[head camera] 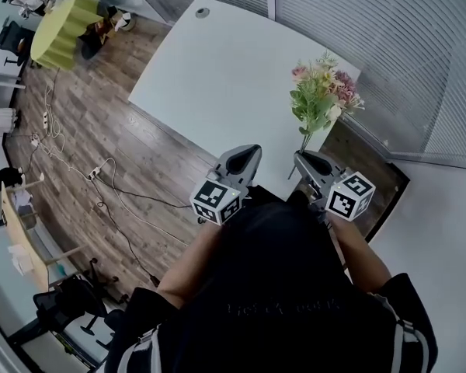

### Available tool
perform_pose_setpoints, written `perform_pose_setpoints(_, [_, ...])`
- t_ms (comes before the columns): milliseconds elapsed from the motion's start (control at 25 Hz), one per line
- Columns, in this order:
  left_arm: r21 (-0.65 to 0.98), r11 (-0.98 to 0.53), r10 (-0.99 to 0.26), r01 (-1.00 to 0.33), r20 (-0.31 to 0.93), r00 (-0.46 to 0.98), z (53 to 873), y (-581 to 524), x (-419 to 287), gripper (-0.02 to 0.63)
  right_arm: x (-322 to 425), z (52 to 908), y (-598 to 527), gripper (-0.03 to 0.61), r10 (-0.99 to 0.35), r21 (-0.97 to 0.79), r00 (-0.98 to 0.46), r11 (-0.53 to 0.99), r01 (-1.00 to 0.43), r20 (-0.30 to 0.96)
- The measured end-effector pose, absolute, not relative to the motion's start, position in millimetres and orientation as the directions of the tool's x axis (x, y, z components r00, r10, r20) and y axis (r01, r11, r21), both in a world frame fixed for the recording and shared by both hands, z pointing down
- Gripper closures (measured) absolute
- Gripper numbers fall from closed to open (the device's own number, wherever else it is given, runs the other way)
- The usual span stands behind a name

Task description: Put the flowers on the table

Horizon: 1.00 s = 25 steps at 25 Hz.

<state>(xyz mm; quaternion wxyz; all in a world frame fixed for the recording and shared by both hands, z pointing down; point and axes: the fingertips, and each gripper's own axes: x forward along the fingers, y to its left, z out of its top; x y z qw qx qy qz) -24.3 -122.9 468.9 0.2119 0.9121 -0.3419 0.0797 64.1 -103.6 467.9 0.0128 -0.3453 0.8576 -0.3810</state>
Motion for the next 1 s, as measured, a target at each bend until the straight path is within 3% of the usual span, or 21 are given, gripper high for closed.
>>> perform_pose_setpoints(1000, [0.426,-0.620,-0.465,-0.659,0.477,0.746,585.6,-114.4,-8.5,0.595,38.5,644.7,-106.8,0.540,-0.452,-0.688,-0.718,0.265,-0.675,0.530])
